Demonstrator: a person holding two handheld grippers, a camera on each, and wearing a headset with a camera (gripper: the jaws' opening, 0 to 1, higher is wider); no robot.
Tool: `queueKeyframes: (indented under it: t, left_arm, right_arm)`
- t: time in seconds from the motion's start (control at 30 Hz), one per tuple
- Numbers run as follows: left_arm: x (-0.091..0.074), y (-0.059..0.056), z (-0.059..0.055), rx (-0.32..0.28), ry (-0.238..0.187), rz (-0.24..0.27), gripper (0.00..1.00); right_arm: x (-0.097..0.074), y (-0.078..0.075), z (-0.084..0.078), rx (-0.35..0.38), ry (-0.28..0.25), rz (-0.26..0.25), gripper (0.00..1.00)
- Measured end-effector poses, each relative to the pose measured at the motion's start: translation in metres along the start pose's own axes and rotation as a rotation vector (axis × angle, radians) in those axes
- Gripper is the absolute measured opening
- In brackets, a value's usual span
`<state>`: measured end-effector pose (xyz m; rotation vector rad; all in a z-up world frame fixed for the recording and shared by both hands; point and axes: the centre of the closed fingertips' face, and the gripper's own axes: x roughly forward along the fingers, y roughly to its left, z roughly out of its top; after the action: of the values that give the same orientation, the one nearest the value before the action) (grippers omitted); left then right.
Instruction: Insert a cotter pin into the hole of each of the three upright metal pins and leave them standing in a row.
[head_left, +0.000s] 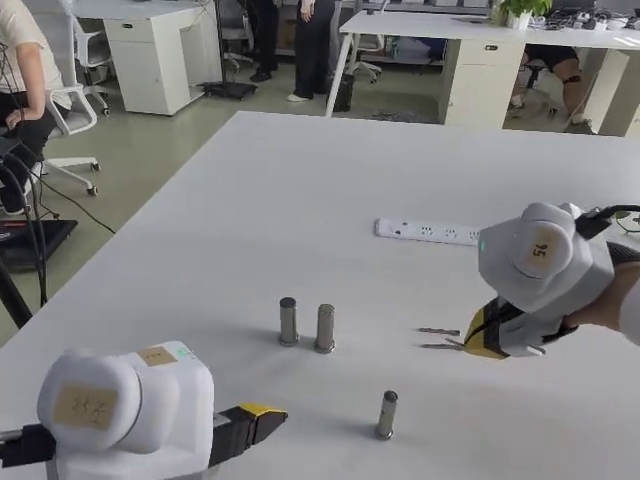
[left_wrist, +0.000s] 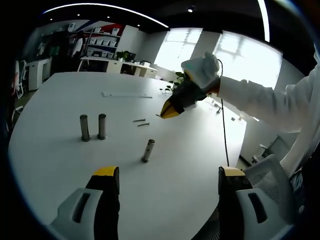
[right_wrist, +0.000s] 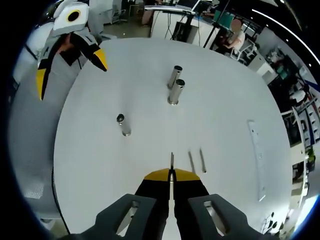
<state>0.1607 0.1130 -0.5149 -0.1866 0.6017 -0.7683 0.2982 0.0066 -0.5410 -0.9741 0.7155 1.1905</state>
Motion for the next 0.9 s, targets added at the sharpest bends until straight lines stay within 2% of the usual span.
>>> queueKeyframes:
  t: [0.07, 0.23, 0.27, 0.33, 0.37, 0.57, 0.63, 0.77, 0.9]
  left_arm:
    - [0.002, 0.000, 0.003, 0.000, -0.006, -0.001, 0.81]
    - [0.007, -0.003, 0.014, 0.010, -0.011, -0.026, 0.78]
    - [0.008, -0.003, 0.015, 0.010, -0.014, -0.027, 0.78]
    - [0.010, -0.003, 0.019, 0.013, -0.017, -0.033, 0.79]
    - [0.011, -0.005, 0.020, 0.017, -0.016, -0.038, 0.79]
    - [0.017, -0.008, 0.028, 0.006, -0.027, -0.069, 0.76]
    - [0.019, -0.009, 0.032, 0.001, -0.033, -0.077, 0.75]
    - [0.024, -0.010, 0.043, -0.012, -0.054, -0.095, 0.74]
    - [0.029, -0.010, 0.053, -0.031, -0.066, -0.100, 0.67]
  right_arm:
    - [-0.006, 0.005, 0.005, 0.013, -0.030, -0.013, 0.00]
    - [-0.021, 0.013, 0.018, -0.014, -0.089, -0.061, 0.00]
    - [-0.025, 0.015, 0.021, -0.015, -0.097, -0.078, 0.00]
    - [-0.031, 0.012, 0.023, -0.050, -0.098, -0.156, 0.00]
    - [-0.033, 0.012, 0.024, -0.059, -0.099, -0.179, 0.00]
    - [-0.046, 0.026, 0.034, -0.039, -0.178, -0.257, 0.00]
    - [-0.049, 0.032, 0.038, -0.055, -0.209, -0.269, 0.00]
    - [-0.052, 0.041, 0.040, -0.067, -0.220, -0.280, 0.00]
    - [-0.052, 0.051, 0.042, -0.081, -0.233, -0.282, 0.00]
